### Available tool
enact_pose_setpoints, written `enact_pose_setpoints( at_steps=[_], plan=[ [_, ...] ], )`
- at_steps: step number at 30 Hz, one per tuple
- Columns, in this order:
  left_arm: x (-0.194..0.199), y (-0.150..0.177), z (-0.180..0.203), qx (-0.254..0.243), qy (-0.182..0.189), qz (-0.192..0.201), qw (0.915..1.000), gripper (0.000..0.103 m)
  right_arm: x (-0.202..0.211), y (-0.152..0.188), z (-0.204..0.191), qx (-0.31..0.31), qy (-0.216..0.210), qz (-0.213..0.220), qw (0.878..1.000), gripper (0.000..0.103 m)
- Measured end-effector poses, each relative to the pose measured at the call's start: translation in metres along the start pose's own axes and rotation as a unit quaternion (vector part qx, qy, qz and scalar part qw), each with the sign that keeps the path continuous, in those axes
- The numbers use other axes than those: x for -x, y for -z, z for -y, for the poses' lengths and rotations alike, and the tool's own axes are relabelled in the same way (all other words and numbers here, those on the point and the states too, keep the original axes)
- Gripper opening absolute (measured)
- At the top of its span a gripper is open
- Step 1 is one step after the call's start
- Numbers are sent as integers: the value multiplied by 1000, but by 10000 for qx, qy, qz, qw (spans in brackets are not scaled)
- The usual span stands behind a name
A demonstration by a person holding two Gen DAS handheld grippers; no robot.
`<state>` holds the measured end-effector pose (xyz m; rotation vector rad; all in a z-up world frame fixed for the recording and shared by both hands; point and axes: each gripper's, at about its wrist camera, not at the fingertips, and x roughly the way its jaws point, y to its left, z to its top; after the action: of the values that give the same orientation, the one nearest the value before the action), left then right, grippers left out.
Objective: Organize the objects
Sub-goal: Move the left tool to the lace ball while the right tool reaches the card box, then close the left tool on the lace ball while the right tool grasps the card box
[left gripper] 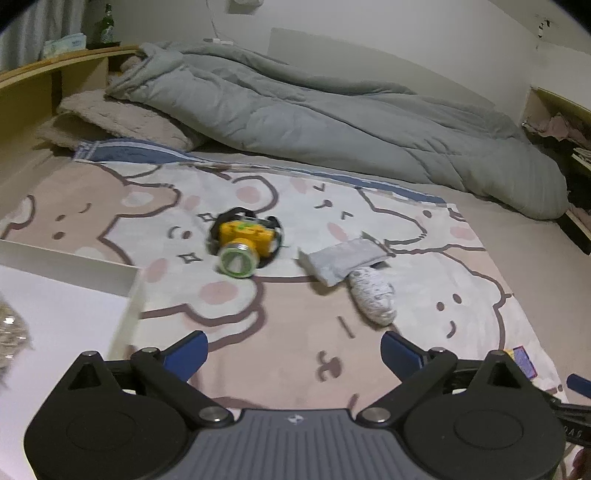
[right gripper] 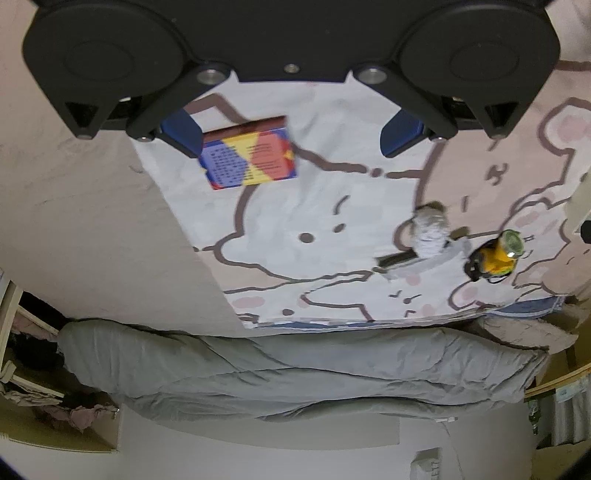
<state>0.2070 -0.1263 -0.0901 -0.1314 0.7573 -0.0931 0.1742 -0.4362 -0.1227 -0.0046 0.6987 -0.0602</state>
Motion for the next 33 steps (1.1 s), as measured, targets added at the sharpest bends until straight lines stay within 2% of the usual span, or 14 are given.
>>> enact_pose_setpoints(
  at_steps=[4,8,9,11,12,13,19,22,25,29,33],
  plan=[
    [-21,0,19,185,198,-36,9996,94,-17,5,19,-117,-51,147,9998,103],
    [-44,-2,35,298,354,-108,9989,90,-37,8,33,-246,-71,89,9996,103],
    [-50,-2,40,312,371,-134,9987,87,-41,8,36,-249,-77,69,9996,103],
    [-62,-4,46,338,451,-220,9982,76,-49,10,39,-206,-66,60,9997,103],
    [-69,-5,48,342,518,-294,9976,67,-52,11,39,-172,-63,43,9998,103],
    [-76,-6,51,372,597,-380,9968,64,-56,11,40,-140,-69,34,9999,103],
    [-106,-9,56,714,625,-507,9942,64,-78,14,41,45,-185,6,9998,103],
    [-119,-12,56,900,755,-563,9915,64,-89,15,43,116,-216,-47,9997,103],
    [-134,-15,58,1062,816,-663,9888,55,-99,20,43,107,-68,-154,9998,103],
    [-153,-16,63,1184,821,-750,9867,54,-102,27,36,282,96,-94,9995,103],
    [-172,-14,65,1310,726,-916,9845,54,-104,28,40,182,22,-95,9998,103]
  ],
)
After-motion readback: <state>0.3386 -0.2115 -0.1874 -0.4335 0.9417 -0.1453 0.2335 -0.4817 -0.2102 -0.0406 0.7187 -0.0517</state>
